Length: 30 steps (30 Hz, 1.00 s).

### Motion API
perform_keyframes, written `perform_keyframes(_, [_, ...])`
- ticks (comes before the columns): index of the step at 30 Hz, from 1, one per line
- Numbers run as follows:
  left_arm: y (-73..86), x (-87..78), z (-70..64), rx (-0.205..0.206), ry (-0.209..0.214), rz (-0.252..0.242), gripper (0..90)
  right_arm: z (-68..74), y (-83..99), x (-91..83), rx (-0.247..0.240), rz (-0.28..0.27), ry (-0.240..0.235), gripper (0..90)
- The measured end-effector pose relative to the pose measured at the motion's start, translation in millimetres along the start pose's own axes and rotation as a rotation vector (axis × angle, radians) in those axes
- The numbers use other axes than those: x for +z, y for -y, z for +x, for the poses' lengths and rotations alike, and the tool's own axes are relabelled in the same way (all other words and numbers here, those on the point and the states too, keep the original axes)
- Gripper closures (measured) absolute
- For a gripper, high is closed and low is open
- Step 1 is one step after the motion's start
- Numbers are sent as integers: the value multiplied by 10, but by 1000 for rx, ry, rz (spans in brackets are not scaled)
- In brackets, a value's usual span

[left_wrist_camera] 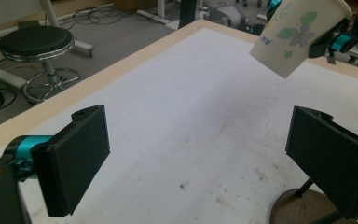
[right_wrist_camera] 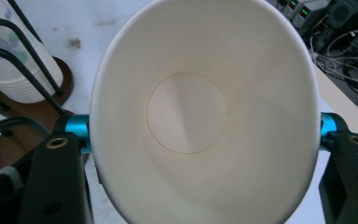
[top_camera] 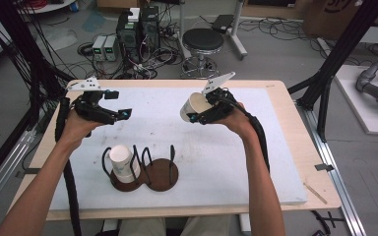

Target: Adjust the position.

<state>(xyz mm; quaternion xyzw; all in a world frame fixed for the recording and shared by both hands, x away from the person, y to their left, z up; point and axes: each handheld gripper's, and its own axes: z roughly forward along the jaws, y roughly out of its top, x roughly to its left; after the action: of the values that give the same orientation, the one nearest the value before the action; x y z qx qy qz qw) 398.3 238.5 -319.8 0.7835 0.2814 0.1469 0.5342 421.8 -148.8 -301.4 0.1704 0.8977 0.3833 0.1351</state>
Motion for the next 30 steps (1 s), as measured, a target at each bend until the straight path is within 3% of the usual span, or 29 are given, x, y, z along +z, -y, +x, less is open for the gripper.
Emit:
perform_keyframes(5, [62, -45, 7, -19, -25, -19, 61, 1, 8, 4, 9, 29, 26, 309])
perform_keyframes(13, [303, -169, 66, -51, -70, -18, 61, -9, 34, -13, 31, 56, 52, 309])
perform_keyframes(17, [387, -225, 78, -67, -94, -30, 62, -25, 100, 11, 52, 41, 47, 310])
perform_keyframes(30, [662, -334, 42, -72, -174, -46, 62, -20, 176, 81, 68, 93, 69, 310])
